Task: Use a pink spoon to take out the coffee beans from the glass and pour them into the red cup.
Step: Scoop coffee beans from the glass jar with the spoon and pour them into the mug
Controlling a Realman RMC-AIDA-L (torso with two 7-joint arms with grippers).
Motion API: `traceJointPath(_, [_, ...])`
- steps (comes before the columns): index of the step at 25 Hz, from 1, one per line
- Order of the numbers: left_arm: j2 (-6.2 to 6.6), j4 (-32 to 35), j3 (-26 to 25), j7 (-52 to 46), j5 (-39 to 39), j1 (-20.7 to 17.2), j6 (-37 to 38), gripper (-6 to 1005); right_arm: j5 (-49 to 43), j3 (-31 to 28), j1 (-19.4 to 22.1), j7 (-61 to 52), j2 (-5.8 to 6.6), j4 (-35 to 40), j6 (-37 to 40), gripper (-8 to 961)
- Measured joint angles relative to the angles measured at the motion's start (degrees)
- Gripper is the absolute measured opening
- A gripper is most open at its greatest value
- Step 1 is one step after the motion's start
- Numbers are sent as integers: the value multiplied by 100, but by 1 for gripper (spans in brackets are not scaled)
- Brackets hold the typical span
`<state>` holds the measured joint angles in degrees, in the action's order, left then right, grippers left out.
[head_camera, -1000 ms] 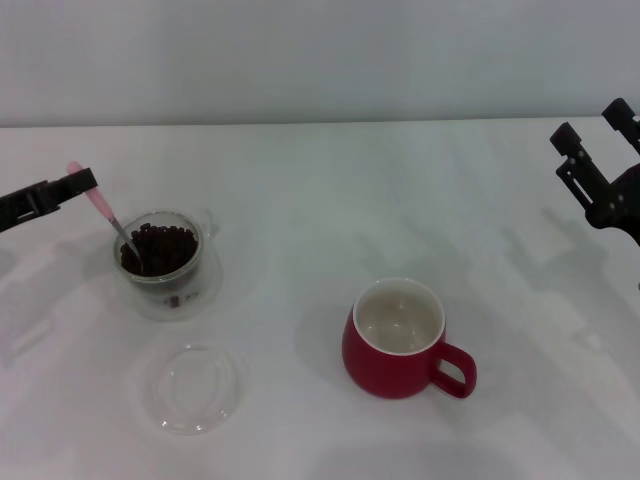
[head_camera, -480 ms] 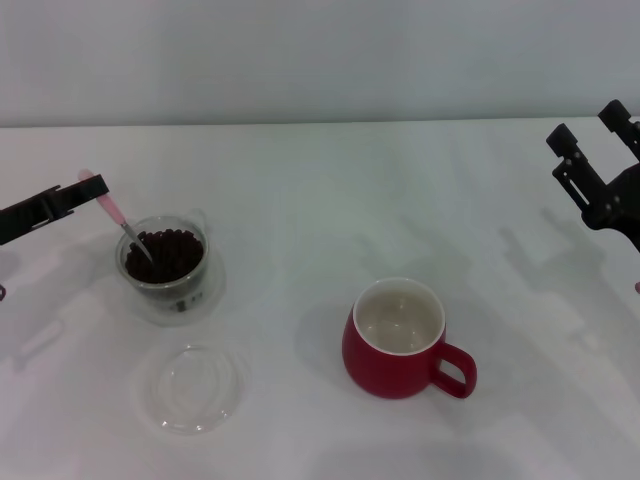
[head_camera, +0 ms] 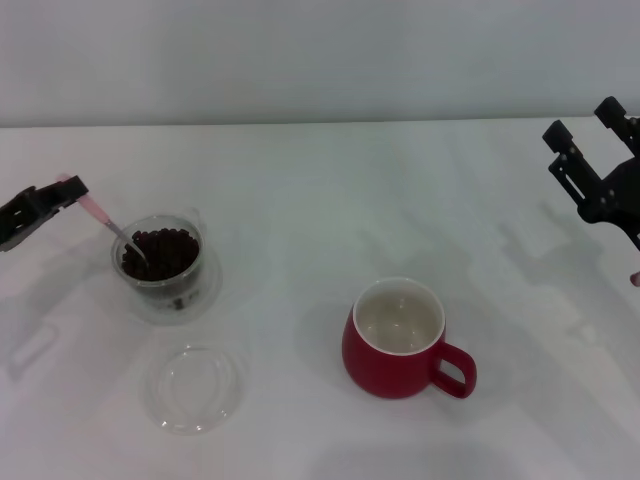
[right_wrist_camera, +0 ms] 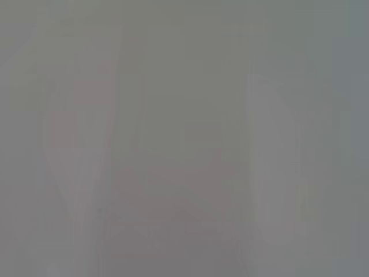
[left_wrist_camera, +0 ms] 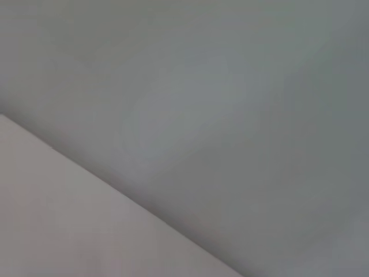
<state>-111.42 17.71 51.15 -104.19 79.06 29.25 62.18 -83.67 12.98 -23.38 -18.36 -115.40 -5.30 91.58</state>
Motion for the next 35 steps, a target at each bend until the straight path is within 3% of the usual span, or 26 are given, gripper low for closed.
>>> traceJointPath(17, [32,-113,-18,-35,-1236,-559,67,127,0,-41,-223,-17,0,13,-326,685])
traceJointPath(35, [68,-240,-222,-205,-1416,-658,619,126,10,-42,-271,-3,9,62,-547,685])
